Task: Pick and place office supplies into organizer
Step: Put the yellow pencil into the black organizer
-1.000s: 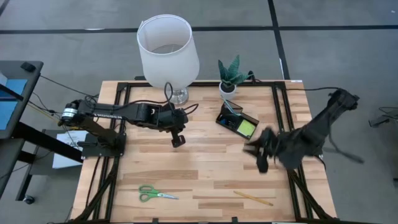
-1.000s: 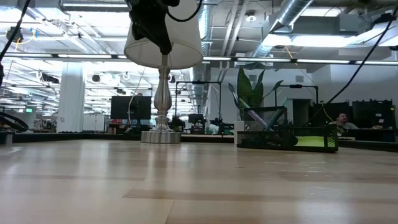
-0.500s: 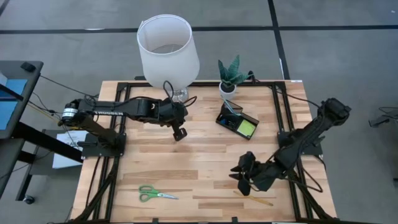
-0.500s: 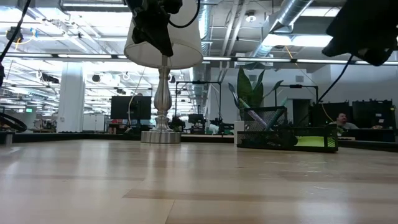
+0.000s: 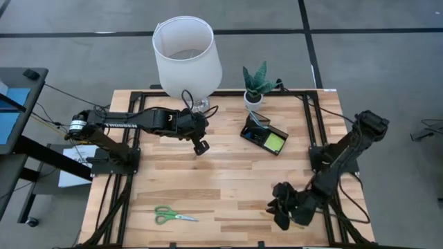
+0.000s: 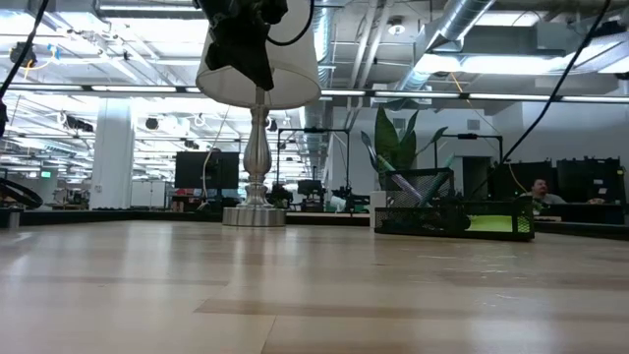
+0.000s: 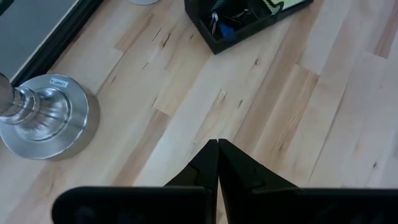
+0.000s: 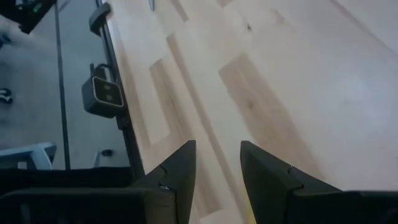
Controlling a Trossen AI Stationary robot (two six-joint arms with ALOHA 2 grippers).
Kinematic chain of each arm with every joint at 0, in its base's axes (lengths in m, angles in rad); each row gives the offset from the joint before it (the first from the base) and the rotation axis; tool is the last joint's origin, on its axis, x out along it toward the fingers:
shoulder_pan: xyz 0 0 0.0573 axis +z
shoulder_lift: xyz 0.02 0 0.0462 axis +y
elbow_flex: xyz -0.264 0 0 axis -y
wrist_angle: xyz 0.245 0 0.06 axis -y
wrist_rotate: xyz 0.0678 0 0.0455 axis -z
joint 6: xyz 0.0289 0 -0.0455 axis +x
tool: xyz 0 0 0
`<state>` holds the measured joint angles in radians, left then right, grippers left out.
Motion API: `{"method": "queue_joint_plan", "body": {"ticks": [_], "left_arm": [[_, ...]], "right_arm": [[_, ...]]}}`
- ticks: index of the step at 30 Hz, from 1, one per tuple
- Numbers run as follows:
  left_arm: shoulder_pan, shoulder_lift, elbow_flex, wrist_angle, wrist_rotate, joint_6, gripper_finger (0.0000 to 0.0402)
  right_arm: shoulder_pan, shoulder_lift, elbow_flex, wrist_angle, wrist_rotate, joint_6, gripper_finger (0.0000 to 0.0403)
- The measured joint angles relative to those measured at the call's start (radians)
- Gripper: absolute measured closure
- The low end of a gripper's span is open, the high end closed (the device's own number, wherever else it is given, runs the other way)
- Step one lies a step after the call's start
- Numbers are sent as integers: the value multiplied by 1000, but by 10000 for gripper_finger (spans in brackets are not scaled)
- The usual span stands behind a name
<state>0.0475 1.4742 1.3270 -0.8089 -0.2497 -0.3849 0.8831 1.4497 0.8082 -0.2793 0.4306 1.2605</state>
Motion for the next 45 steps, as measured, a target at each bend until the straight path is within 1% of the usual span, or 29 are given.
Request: {"method": "queue_joint_plan", "body": {"ticks": [5,7,11,16,19,21,23,28,30,32,34,37,38,39,41,43,45], "left_arm": [[0,0,0,12,-3,-28,401],[0,0,0,26,-6,-42,401],[0,0,-1,41,-5,-72,401],[-1,0,-1,50,-4,-76,401],[-1,0,-1,51,3,-96,401],[-1,0,-1,51,11,-111,401],[-1,0,-1,52,22,-115,401],[-1,0,-1,64,28,-114,401],[-1,0,-1,69,28,-114,401],[-1,0,-1,68,28,-114,401],[-1,0,-1,68,36,-117,401],[-1,0,-1,67,37,-125,401],[-1,0,-1,67,37,-125,401],[-1,0,-1,67,37,-125,401],[-1,0,-1,65,37,-125,401],[-1,0,-1,64,37,-131,401],[-1,0,-1,64,44,-133,401]], "right_arm": [[103,32,0,-18,131,119,285],[136,46,0,-44,170,144,284],[173,104,0,-116,160,146,285],[211,241,0,-135,173,147,285],[221,305,0,-88,172,147,285],[222,325,0,-52,177,147,285],[222,329,1,-25,177,149,285],[221,288,2,-54,188,159,285],[221,276,1,-53,208,182,285],[221,272,1,-2,242,203,285],[226,273,1,95,266,189,285],[239,294,2,263,281,57,285],[239,307,3,290,280,13,285],[239,319,2,296,276,-15,285],[238,351,2,277,276,-11,285],[236,390,2,224,276,48,285],[230,430,1,223,292,105,285]]}}
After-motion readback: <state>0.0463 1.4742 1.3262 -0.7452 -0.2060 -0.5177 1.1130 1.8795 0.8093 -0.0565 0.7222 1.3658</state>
